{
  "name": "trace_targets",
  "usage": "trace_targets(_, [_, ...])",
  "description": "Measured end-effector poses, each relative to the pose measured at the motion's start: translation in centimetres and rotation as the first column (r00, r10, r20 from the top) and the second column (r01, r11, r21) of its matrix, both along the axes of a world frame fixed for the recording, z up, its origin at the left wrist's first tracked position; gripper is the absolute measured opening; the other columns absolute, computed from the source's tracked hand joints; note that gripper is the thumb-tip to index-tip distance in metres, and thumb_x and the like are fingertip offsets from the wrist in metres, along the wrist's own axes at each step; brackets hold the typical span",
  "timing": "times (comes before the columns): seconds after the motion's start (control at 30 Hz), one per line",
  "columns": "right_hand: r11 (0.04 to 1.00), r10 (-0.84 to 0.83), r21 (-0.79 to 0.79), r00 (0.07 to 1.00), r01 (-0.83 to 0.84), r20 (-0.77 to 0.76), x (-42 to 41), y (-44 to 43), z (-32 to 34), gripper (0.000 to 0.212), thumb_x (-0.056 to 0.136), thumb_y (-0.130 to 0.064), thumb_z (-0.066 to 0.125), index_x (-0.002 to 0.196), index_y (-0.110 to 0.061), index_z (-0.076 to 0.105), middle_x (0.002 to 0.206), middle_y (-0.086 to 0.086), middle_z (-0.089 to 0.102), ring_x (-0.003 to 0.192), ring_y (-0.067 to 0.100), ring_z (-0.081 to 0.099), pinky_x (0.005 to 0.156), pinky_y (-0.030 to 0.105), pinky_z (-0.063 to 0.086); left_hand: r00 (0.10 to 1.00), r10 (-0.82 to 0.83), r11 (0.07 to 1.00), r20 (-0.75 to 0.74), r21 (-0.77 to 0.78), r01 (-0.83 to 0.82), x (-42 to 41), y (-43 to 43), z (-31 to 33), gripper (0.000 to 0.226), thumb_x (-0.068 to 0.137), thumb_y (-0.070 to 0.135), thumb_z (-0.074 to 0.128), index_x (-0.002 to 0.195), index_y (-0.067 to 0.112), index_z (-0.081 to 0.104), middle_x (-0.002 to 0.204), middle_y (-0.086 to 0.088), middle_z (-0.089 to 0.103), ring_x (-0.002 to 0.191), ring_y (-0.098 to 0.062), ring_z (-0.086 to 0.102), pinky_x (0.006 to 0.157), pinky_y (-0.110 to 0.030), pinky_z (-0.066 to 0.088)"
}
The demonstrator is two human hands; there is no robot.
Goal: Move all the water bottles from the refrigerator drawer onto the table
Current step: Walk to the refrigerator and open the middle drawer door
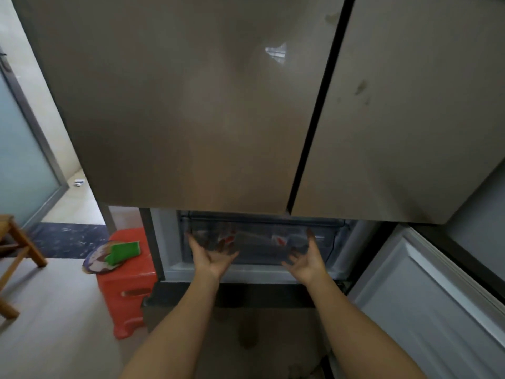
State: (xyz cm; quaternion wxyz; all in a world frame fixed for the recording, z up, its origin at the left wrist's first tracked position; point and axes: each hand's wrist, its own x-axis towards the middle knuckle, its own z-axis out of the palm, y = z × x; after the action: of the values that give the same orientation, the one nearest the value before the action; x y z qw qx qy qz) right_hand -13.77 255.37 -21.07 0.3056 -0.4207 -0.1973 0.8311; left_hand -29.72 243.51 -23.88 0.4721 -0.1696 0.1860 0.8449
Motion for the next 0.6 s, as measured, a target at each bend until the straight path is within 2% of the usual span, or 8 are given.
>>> trace_targets(0.03, [0.999, -0.022, -0.024, 0.999, 0.021, -0.04, -0.4, 0.9, -0.1, 0.049, 0.089, -0.043, 0.053, 0.127, -0.013, 0.044, 0.105, 0.016, 0.055, 0.093, 0.03, 0.055, 0.073, 0.036, 0.057, 1.0, 0.027, 0.999, 0.006, 0.031, -0.027, -0.3, 0.5, -0.2, 0.097, 0.07, 0.078, 0.044, 0.145, 0.021, 0.019, 0.148, -0.016, 0.026, 0.133, -0.039, 0.028, 0.102, -0.064, 0.02])
trace_targets(0.07, [0.998, -0.053, -0.05, 0.996, 0.049, -0.074, -0.8, 2.0, -0.4, 0.036, 0.09, -0.04, 0.052, 0.114, -0.014, 0.048, 0.088, 0.015, 0.053, 0.076, 0.028, 0.053, 0.066, 0.035, 0.058, 0.998, 0.057, 0.997, 0.016, 0.049, -0.058, -0.6, 1.1, -0.5, 0.093, 0.071, 0.078, 0.042, 0.142, 0.02, 0.027, 0.144, -0.015, 0.033, 0.128, -0.039, 0.035, 0.099, -0.064, 0.023])
trace_targets(0.13, [0.991, -0.12, -0.078, 0.984, 0.111, -0.13, -1.4, 3.4, -0.8, 0.024, 0.091, -0.038, 0.05, 0.092, -0.014, 0.049, 0.075, 0.014, 0.044, 0.065, 0.026, 0.046, 0.096, 0.045, 0.047, 0.993, 0.115, 0.991, 0.031, 0.063, -0.117, -0.8, 1.8, -0.6, 0.086, 0.074, 0.078, 0.036, 0.137, 0.019, 0.037, 0.133, -0.014, 0.044, 0.115, -0.037, 0.045, 0.092, -0.064, 0.028])
trace_targets(0.2, [0.99, -0.126, -0.091, 0.978, 0.112, -0.165, -1.7, 4.9, -1.5, 0.027, 0.093, -0.04, 0.046, 0.103, -0.015, 0.051, 0.093, 0.02, 0.053, 0.084, 0.032, 0.054, 0.11, 0.049, 0.028, 0.987, 0.156, 0.985, 0.031, 0.075, -0.158, -1.0, 2.5, -0.5, 0.083, 0.076, 0.077, 0.032, 0.132, 0.016, 0.041, 0.123, -0.013, 0.051, 0.108, -0.035, 0.05, 0.088, -0.061, 0.032])
trace_targets(0.27, [0.983, -0.15, -0.136, 0.974, 0.128, -0.171, -1.6, 5.5, -1.6, 0.05, 0.094, -0.042, 0.044, 0.135, -0.015, 0.037, 0.134, 0.022, 0.045, 0.124, 0.035, 0.045, 0.108, 0.048, 0.029, 0.982, 0.185, 0.981, 0.032, 0.059, -0.187, -1.1, 2.9, -0.7, 0.079, 0.077, 0.077, 0.029, 0.124, 0.015, 0.045, 0.114, -0.012, 0.055, 0.1, -0.032, 0.053, 0.087, -0.058, 0.034])
trace_targets(0.3, [0.98, -0.162, -0.145, 0.971, 0.137, -0.174, -1.6, 5.6, -1.8, 0.054, 0.094, -0.042, 0.043, 0.139, -0.015, 0.032, 0.142, 0.021, 0.037, 0.13, 0.035, 0.038, 0.103, 0.048, 0.033, 0.98, 0.196, 0.979, 0.032, 0.052, -0.198, -1.1, 3.0, -0.9, 0.078, 0.078, 0.077, 0.029, 0.119, 0.014, 0.048, 0.115, -0.012, 0.055, 0.099, -0.031, 0.053, 0.091, -0.057, 0.034])
trace_targets(0.47, [0.986, -0.134, -0.132, 0.964, 0.105, -0.23, -0.9, 5.5, -2.4, 0.059, 0.092, -0.042, 0.046, 0.142, -0.016, 0.03, 0.143, 0.02, 0.037, 0.13, 0.034, 0.039, 0.076, 0.047, 0.042, 0.976, 0.219, 0.972, 0.015, 0.089, -0.22, -1.3, 3.0, -2.1, 0.074, 0.079, 0.077, 0.023, 0.097, 0.013, 0.055, 0.102, -0.012, 0.059, 0.099, -0.03, 0.055, 0.108, -0.056, 0.021])
trace_targets(0.6, [0.991, -0.078, -0.127, 0.968, 0.049, -0.24, -0.1, 5.7, -2.7, 0.064, 0.088, -0.048, 0.048, 0.141, -0.017, 0.029, 0.14, 0.019, 0.039, 0.13, 0.033, 0.04, 0.098, 0.047, 0.036, 0.98, 0.201, 0.976, 0.003, 0.081, -0.201, -1.2, 2.6, -2.0, 0.079, 0.079, 0.078, 0.02, 0.106, 0.011, 0.054, 0.107, -0.013, 0.059, 0.104, -0.031, 0.054, 0.106, -0.059, 0.024])
